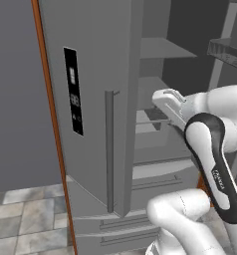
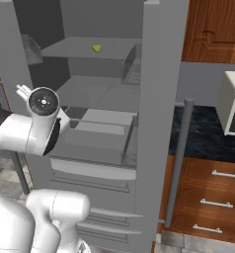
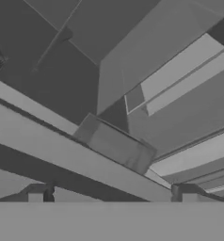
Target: There is a bowl on the dining counter. Grab a lemon wedge from the fridge and place it in the bowl. Then get the liquor bottle and glass cup from the cabinet and place them next to the bowl.
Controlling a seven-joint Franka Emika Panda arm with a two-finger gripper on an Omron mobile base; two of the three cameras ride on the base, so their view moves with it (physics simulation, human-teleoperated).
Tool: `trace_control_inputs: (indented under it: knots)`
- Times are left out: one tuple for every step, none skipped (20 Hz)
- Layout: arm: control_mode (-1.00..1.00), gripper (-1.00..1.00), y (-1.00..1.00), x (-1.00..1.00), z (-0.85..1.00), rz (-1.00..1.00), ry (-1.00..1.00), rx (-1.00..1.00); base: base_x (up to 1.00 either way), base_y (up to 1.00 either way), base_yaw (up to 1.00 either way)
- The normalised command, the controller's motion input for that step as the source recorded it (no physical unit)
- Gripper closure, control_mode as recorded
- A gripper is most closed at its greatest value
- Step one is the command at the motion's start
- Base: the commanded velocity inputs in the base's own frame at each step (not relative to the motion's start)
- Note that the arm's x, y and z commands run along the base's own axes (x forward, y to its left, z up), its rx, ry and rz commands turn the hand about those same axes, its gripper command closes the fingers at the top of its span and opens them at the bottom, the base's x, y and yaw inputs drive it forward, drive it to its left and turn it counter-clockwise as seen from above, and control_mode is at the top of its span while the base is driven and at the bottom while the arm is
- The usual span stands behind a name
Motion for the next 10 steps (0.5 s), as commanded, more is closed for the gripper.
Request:
trace_control_inputs:
  knots:
    - [-1.0, -1.0, 0.08, 0.58, -0.14, 0.04, 0.13, 0.19, 0.0, 0.0, 0.0]
    - [-1.0, -1.0, 0.14, 0.65, -0.16, 0.05, 0.13, 0.18, 0.0, 0.0, 0.0]
    - [-1.0, -1.0, 0.13, 0.62, -0.18, 0.07, 0.11, 0.16, 0.0, 0.0, 0.0]
    - [-1.0, -1.0, 0.22, 0.62, -0.19, 0.1, 0.13, 0.14, 0.0, 0.0, 0.0]
    - [-1.0, -1.0, 0.27, 0.6, -0.22, 0.1, 0.12, 0.13, 0.0, 0.0, 0.0]
    - [-1.0, -1.0, 0.35, 0.58, -0.23, 0.1, 0.12, 0.11, 0.0, 0.0, 0.0]
    - [-1.0, -1.0, 0.36, 0.57, -0.24, 0.1, 0.12, 0.09, 0.0, 0.0, 0.0]
    - [-1.0, -1.0, 0.39, 0.52, -0.24, 0.1, 0.13, 0.08, 0.0, 0.0, 0.0]
    - [-1.0, -1.0, 0.38, 0.49, -0.19, 0.1, 0.15, 0.06, 0.0, 0.0, 0.0]
    - [-1.0, -1.0, 0.42, 0.4, -0.18, 0.1, 0.13, 0.06, 0.0, 0.0, 0.0]
